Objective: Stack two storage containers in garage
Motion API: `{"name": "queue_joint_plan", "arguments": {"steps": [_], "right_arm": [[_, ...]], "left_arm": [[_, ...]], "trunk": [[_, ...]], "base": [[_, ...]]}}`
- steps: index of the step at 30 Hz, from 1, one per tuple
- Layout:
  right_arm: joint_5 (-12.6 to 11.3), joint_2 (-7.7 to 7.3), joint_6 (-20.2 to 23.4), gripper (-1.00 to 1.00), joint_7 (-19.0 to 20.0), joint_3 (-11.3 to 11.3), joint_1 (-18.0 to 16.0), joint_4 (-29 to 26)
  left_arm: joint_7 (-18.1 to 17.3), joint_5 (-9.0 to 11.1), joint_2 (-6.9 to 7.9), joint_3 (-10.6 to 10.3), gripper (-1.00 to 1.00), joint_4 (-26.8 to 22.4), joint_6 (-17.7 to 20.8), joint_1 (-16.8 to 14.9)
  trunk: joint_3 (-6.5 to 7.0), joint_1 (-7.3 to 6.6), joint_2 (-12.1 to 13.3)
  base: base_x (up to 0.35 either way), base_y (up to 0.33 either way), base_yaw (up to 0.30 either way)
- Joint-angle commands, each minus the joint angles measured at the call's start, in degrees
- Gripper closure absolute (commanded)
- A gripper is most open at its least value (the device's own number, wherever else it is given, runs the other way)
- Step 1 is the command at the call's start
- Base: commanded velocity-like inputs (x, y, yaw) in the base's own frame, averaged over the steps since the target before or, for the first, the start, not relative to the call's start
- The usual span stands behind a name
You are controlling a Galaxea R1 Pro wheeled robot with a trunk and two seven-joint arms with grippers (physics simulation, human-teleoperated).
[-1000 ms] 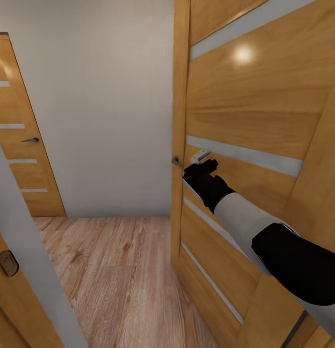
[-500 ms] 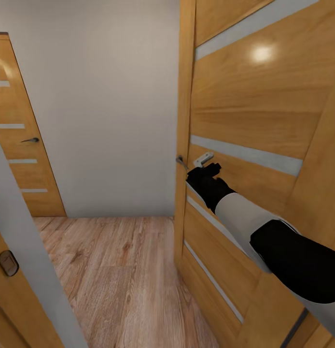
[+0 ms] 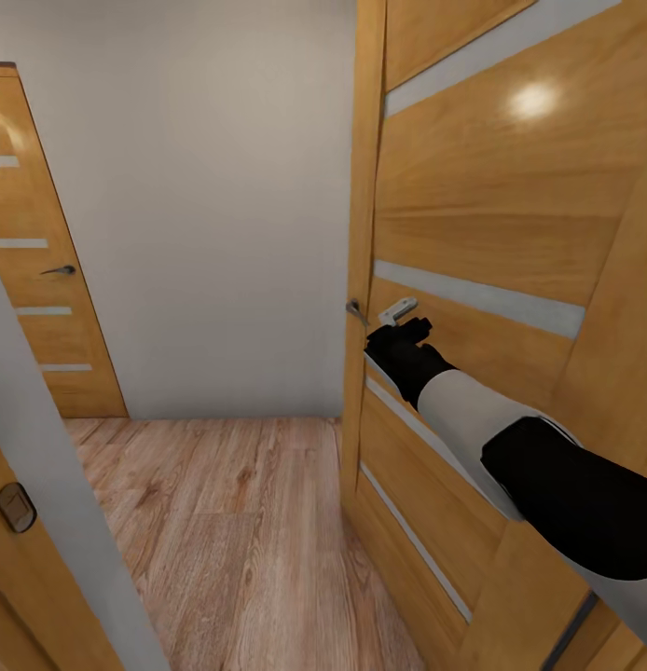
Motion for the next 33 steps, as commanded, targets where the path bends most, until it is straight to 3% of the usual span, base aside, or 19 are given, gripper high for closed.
{"name": "queue_joint_plan", "arguments": {"steps": [1, 9, 12, 17, 20, 24, 33], "right_arm": [[-0.3, 0.0, 0.5, -1.0, -0.5, 0.0, 0.0, 0.0], [-0.6, 0.0, 0.5, -1.0, 0.1, -0.1, -0.1, -1.8], [-3.3, 0.0, 0.8, -1.0, 2.1, -0.5, 0.0, -6.5], [-13.5, 0.0, 0.8, -1.0, 8.0, -0.6, 0.4, -9.4], [-16.9, 0.0, 0.6, -1.0, 10.3, -0.6, 0.6, -9.6], [-18.6, 0.0, 0.5, -1.0, 12.0, -0.6, 0.6, -9.7], [-18.8, 0.0, 0.5, -1.0, 12.3, -0.6, 0.7, -9.4]], "left_arm": [[0.0, 0.1, 0.0, 0.1, -1.0, 0.0, -0.2, 0.0], [0.0, 0.1, 0.0, 0.1, -1.0, 0.0, -0.2, 0.0], [0.0, 0.1, 0.03, 0.1, -1.0, 0.0, -0.2, 0.0], [0.1, 0.1, 0.02, 0.1, -1.0, 0.0, -0.2, 0.0], [0.1, 0.1, 0.01, 0.1, -1.0, 0.0, -0.2, 0.0], [0.1, 0.1, 0.0, 0.1, -1.0, 0.0, -0.2, 0.0], [0.1, 0.1, 0.06, 0.1, -1.0, 0.0, -0.2, 0.0]], "trunk": [[-0.07, 0.0, 0.0], [-0.07, 0.0, 0.0], [-0.07, 0.0, 0.0], [-0.07, 0.0, 0.0], [-0.07, 0.0, 0.0], [-0.07, 0.0, 0.0], [-0.07, 0.0, 0.0]], "base": [[0.0, 0.0, 0.0], [0.0, 0.0, 0.0], [0.0, 0.0, 0.0], [0.0, 0.0, 0.0], [0.0, 0.0, 0.0], [0.0, 0.0, 0.0], [0.0, 0.0, 0.0]]}}
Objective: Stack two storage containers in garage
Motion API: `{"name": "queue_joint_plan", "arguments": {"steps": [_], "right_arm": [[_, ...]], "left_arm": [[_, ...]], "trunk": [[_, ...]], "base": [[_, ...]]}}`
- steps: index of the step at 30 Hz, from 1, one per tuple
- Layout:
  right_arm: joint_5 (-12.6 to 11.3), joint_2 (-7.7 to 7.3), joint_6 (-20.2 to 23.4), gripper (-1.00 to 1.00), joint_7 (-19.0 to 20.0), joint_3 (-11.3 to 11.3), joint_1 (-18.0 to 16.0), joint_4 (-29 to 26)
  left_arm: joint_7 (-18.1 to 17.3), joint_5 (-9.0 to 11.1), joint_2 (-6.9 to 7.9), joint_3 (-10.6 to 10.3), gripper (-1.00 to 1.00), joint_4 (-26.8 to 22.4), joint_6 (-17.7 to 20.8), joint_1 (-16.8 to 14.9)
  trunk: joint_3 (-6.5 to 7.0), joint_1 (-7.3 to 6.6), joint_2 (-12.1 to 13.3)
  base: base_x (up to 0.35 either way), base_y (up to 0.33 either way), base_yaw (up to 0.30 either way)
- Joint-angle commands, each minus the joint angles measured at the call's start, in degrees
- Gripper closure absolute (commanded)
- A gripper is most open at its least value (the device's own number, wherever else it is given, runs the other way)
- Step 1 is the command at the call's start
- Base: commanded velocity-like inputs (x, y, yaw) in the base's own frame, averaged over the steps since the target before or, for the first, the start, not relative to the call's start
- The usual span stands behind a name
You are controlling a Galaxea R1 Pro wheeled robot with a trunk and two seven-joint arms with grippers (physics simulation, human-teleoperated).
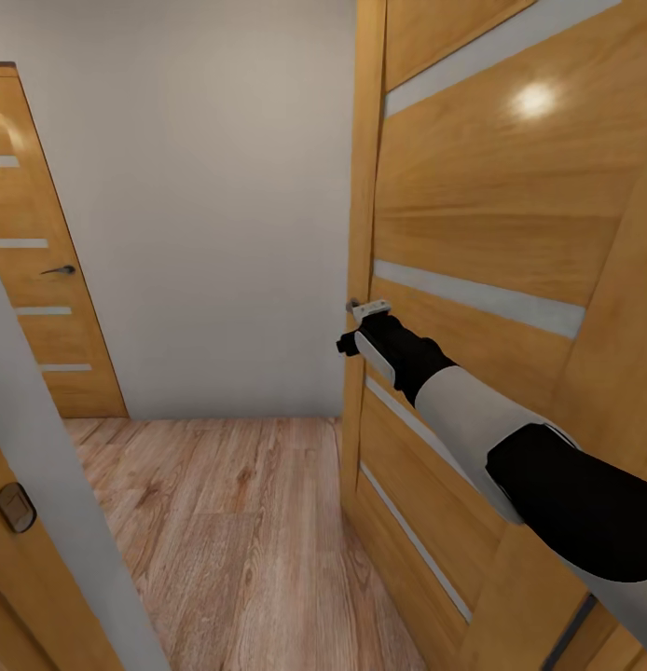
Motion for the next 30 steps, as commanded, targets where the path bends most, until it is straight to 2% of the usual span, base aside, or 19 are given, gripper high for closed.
{"name": "queue_joint_plan", "arguments": {"steps": [1, 2, 5, 9, 12, 17, 21, 26, 30], "right_arm": [[-0.6, 0.0, 0.1, -1.0, -0.5, 0.3, -0.1, 0.1], [-0.5, 0.0, -0.2, -1.0, -0.5, 0.3, 0.0, 0.2], [-0.4, 0.0, -4.8, -1.0, -0.9, 0.4, 0.7, 0.6], [0.0, 0.0, -6.5, -1.0, -1.1, 0.5, 1.7, 0.8], [2.6, 0.0, -6.2, -1.0, -1.2, 1.0, 2.1, 0.8], [5.3, 0.0, -3.8, -1.0, -2.9, 1.3, 2.1, 0.7], [6.0, 0.0, -3.0, -1.0, -5.7, 1.4, 2.1, 0.7], [6.1, 0.0, -2.0, -1.0, -6.1, 1.5, 2.1, 0.4], [6.3, 0.0, 0.4, -1.0, -7.0, 1.7, 2.1, -0.2]], "left_arm": [[0.0, 0.1, -0.03, 0.1, -1.0, 0.0, -0.2, 0.0], [0.0, 0.1, -0.04, 0.1, -1.0, 0.0, -0.2, 0.0], [0.0, 0.1, -0.05, 0.1, -1.0, 0.0, -0.2, 0.0], [0.0, 0.1, -0.05, 0.1, -1.0, 0.0, -0.2, 0.0], [0.1, 0.2, -0.18, 0.2, -1.0, 0.0, -0.1, 0.0], [-0.1, 0.1, -0.21, 0.1, -1.0, -0.1, -0.1, 0.0], [-0.1, 0.1, -0.06, 0.0, -1.0, -0.1, -0.1, 0.0], [-0.1, 0.1, -0.05, 0.0, -1.0, -0.1, -0.1, 0.0], [-0.1, 0.1, -0.05, 0.0, -1.0, -0.1, -0.1, 0.0]], "trunk": [[-0.06, 0.0, 0.0], [-0.06, 0.0, 0.0], [-0.06, 0.0, 0.0], [-0.06, 0.0, 0.0], [-0.06, 0.0, 0.0], [-0.06, 0.0, 0.0], [-0.06, 0.0, 0.0], [-0.06, 0.0, 0.0], [-0.06, 0.0, 0.0]], "base": [[0.0, 0.0, 0.0], [0.0, 0.0, 0.0], [0.0, 0.0, 0.0], [0.0, 0.0, 0.0], [0.0, 0.0, 0.0], [0.057, 0.0, 0.0], [0.228, 0.0, 0.0], [0.293, 0.0, 0.0], [0.083, 0.0, 0.0]]}}
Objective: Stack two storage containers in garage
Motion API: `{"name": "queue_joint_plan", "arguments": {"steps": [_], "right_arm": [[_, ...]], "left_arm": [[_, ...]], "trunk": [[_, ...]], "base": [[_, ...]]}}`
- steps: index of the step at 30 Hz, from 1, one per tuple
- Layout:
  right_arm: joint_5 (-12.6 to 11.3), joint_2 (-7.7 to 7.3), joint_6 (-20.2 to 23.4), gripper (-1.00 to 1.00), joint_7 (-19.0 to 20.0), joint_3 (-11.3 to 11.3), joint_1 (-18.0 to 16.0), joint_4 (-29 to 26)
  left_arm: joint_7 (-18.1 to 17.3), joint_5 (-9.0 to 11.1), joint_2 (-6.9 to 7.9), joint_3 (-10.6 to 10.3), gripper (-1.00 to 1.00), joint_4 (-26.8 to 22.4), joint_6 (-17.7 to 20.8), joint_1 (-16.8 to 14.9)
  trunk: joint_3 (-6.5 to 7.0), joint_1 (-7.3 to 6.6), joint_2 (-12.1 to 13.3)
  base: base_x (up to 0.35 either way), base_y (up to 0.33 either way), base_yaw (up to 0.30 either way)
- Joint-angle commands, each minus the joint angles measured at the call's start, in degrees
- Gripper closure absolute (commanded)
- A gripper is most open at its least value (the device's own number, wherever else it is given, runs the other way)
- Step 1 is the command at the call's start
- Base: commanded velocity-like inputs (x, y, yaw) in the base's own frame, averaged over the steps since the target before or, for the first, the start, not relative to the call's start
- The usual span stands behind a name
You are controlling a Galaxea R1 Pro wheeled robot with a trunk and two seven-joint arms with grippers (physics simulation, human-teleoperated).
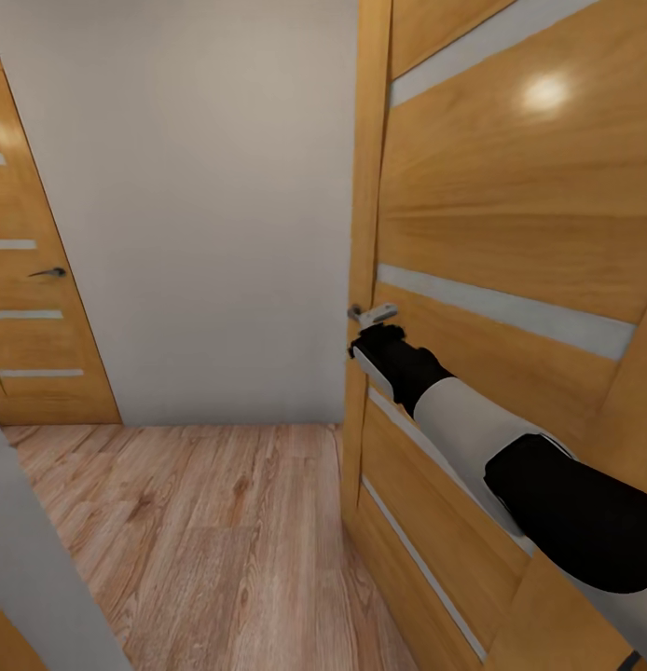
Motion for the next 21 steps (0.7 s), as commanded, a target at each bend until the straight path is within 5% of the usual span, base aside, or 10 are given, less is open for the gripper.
{"name": "queue_joint_plan", "arguments": {"steps": [1, 11, 21], "right_arm": [[-0.6, 0.0, 0.8, -1.0, -1.2, 0.5, -0.1, 0.0], [-0.7, 0.0, 5.0, -1.0, -14.9, 1.0, -0.1, 0.9], [-0.5, 0.0, 4.6, -1.0, -16.9, 1.1, -0.1, 5.0]], "left_arm": [[0.0, 0.1, 0.0, 0.1, -1.0, 0.0, -0.2, 0.0], [0.0, 0.1, 0.0, 0.1, -1.0, 0.0, -0.2, 0.0], [0.0, 0.1, 0.0, 0.1, -1.0, 0.1, -0.2, 0.0]], "trunk": [[-0.06, 0.0, 0.0], [-0.06, 0.0, 0.0], [-0.06, 0.0, 0.0]], "base": [[0.022, 0.0, 0.0], [0.004, 0.0, 0.0], [0.0, 0.0, 0.0]]}}
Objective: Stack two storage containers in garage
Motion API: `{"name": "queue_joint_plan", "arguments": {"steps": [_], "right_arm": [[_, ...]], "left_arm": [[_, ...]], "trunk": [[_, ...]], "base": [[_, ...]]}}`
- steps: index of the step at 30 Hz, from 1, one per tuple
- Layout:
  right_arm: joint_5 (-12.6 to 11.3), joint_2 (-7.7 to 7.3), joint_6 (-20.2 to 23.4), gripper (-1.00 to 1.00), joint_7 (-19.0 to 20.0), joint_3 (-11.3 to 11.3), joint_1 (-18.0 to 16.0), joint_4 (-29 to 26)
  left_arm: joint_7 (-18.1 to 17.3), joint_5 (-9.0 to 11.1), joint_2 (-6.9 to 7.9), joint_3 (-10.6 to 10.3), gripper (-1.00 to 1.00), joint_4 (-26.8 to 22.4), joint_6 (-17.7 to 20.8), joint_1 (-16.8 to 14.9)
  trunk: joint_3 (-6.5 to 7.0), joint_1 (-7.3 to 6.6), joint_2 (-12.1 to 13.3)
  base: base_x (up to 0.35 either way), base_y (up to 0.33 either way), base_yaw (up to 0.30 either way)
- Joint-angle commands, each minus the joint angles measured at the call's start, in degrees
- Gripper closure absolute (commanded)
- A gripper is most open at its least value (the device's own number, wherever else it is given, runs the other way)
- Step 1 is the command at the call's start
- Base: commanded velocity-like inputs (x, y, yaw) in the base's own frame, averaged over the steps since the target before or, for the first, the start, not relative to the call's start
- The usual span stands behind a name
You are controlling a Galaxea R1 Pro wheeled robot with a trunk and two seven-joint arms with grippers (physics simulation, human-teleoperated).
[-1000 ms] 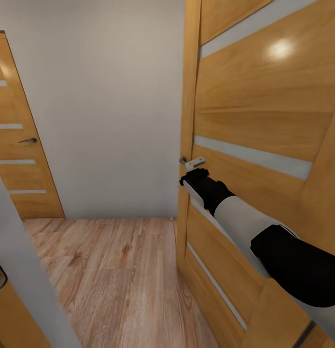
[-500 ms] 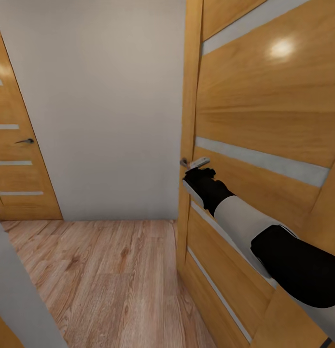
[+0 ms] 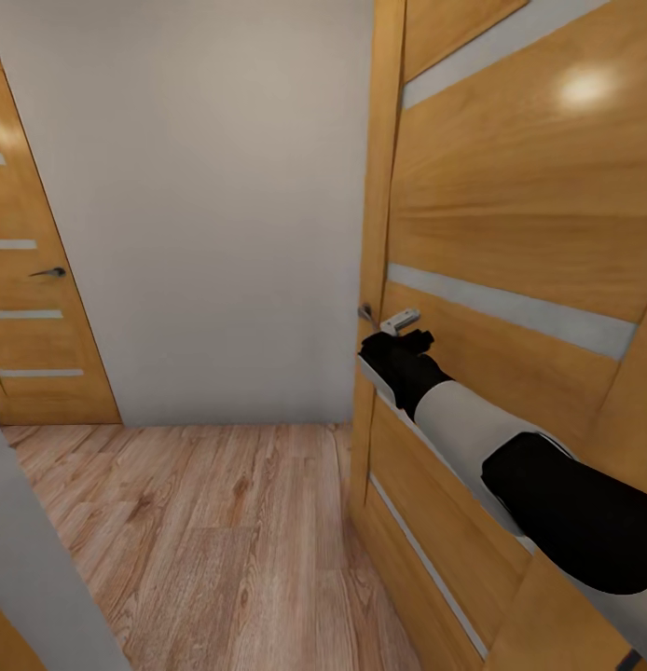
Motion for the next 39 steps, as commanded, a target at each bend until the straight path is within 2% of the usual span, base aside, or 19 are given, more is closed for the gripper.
{"name": "queue_joint_plan", "arguments": {"steps": [1, 5, 9, 12, 18, 28, 34, 39], "right_arm": [[-0.5, 0.0, 0.4, -1.0, -0.6, 0.1, -0.1, 0.2], [-0.6, 0.0, -0.5, -1.0, -0.6, 0.0, 0.0, 0.9], [-0.6, 0.0, -2.7, -1.0, -0.5, 0.0, -0.9, 5.5], [-0.7, 0.0, -3.5, -1.0, -0.5, 0.0, -1.3, 6.6], [-0.8, 0.0, -3.7, -1.0, -0.5, -0.1, -4.1, 8.6], [-1.1, -0.08, -3.7, -1.0, -0.4, -0.2, -6.3, 9.0], [-1.1, -2.07, -3.6, -1.0, -0.3, -0.3, -7.6, 9.0], [-1.1, -1.74, -3.6, -1.0, -0.3, -0.4, -7.7, 9.0]], "left_arm": [[0.0, 0.1, 0.0, 0.1, -1.0, 0.0, -0.2, 0.0], [0.0, 0.1, 0.0, 0.1, -1.0, 0.0, -0.2, 0.0], [0.0, 0.1, 0.0, 0.1, -1.0, 0.0, -0.2, 0.0], [0.0, 0.1, 0.0, 0.1, -1.0, 0.0, -0.2, 0.0], [0.0, 0.1, 0.0, 0.1, -1.0, 0.0, -0.2, 0.0], [0.0, 0.1, 0.0, 0.1, -1.0, 0.0, -0.2, 0.0], [0.0, 0.1, 0.0, 0.1, -1.0, 0.0, -0.2, 0.0], [0.0, 0.1, 0.0, 0.1, -1.0, 0.0, -0.2, 0.0]], "trunk": [[-0.07, 0.0, 0.0], [-0.07, 0.0, 0.0], [-0.07, 0.0, 0.0], [-0.07, 0.0, 0.0], [-0.07, 0.0, 0.0], [-0.07, 0.0, 0.0], [-0.07, 0.0, 0.0], [-0.07, 0.0, 0.0]], "base": [[0.0, 0.0, 0.0], [0.0, 0.0, 0.0], [0.0, 0.0, 0.0], [0.0, 0.0, 0.0], [0.0, 0.0, 0.0], [0.0, 0.0, 0.0], [0.0, 0.0, 0.0], [0.0, 0.0, 0.0]]}}
